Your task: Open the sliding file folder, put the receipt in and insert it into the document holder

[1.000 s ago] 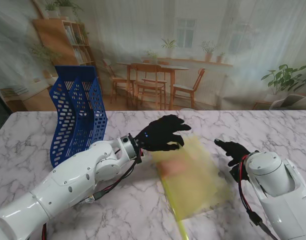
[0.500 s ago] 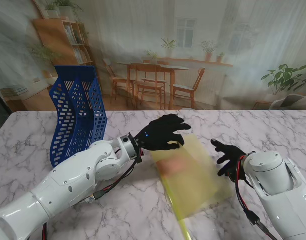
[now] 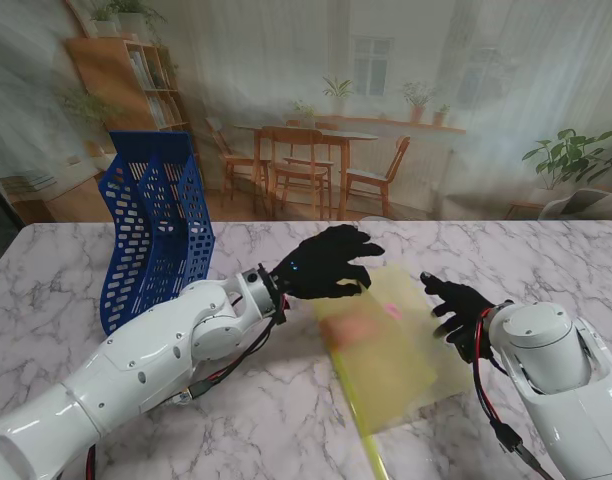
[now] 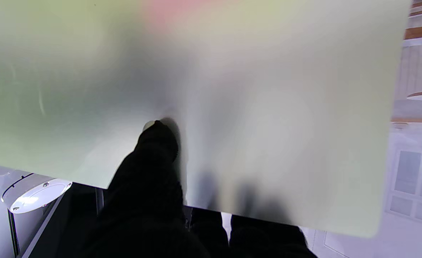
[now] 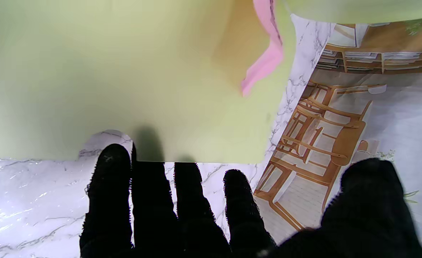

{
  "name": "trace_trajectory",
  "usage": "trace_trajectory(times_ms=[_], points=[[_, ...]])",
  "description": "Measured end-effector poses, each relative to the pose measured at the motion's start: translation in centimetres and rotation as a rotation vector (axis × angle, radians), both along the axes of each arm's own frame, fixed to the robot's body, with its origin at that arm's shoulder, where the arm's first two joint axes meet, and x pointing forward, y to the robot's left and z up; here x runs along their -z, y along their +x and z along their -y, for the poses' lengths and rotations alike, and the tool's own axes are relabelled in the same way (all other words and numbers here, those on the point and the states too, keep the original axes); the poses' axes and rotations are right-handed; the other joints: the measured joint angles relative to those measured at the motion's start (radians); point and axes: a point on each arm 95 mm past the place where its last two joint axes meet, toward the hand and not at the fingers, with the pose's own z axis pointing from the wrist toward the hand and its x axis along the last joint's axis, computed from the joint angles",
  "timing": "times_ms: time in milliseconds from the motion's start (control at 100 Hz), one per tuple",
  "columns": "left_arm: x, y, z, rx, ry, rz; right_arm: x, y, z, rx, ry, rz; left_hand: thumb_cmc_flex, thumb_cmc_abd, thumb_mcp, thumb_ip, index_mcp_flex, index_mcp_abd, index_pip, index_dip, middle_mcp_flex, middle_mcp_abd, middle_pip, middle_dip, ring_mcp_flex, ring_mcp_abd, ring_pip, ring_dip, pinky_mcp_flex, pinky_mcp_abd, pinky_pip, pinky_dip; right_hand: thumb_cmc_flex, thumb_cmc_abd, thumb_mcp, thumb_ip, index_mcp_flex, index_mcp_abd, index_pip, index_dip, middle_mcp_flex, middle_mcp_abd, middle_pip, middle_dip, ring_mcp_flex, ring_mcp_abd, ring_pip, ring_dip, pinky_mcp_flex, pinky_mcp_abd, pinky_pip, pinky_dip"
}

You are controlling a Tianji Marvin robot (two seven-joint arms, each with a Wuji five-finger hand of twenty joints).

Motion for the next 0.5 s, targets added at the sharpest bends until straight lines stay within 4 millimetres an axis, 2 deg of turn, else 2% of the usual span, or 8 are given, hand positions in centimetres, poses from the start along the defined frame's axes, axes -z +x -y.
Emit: trace_trajectory(times_ms=[130,240,380,500], points=[[-0.12,-0.07,0.06,0.003,-0.002,0.004,0.01,0.03,0.00,-0.005,-0.009,0.005,0.000,0.000,0.000,0.000,0.000,0.000,0.000,0.000,0.000,0.000,0.000,0.000,0.000,0.000,0.000,0.000,0.000,0.000,0.000,0.000,0.001,0.019,-0.009,0.000,-0.002,-0.001,-0.003,0.002,-0.068,-0.023,-0.003,-0.011,-0.141,-0.054,-0.123,-0.038,-0.116,-0.048,-0.125,-0.041],[-0.21,-0.10,0.07,0.004,-0.004,0.009,0.08,0.14,0.15,0.003,-0.020,0.010,0.000,0.000,0.000,0.000,0.000,0.000,0.000,0.000,0.000,0.000,0.000,0.000,0.000,0.000,0.000,0.000,0.000,0.000,0.000,0.000,0.001,0.019,-0.009,0.000,-0.003,-0.001,-0.018,0.012,-0.128,-0.036,-0.018,-0.020,-0.217,-0.068,-0.245,-0.084,-0.171,-0.051,-0.252,-0.062],[-0.39,-0.11,0.01,0.001,-0.009,0.013,0.30,0.31,0.50,0.040,-0.043,0.027,0.000,0.000,0.000,0.000,0.000,0.000,0.000,0.001,0.000,-0.001,0.000,0.000,0.000,0.000,0.000,0.000,0.000,0.000,0.000,0.000,0.001,0.019,-0.011,0.000,-0.089,0.014,-0.092,0.014,-0.196,-0.037,-0.051,-0.041,-0.239,-0.071,-0.313,-0.116,-0.181,-0.055,-0.311,-0.065],[-0.46,-0.16,0.00,0.002,-0.010,0.015,0.61,0.33,0.69,0.044,-0.053,0.022,0.000,0.000,0.000,0.000,0.000,0.000,0.000,0.001,0.000,-0.001,0.000,0.000,0.000,0.000,0.000,0.000,0.000,0.000,0.000,0.000,0.001,0.019,-0.022,0.000,-0.091,0.062,-0.114,0.010,-0.196,-0.032,-0.054,-0.045,-0.193,-0.056,-0.321,-0.118,-0.136,-0.054,-0.311,-0.065]])
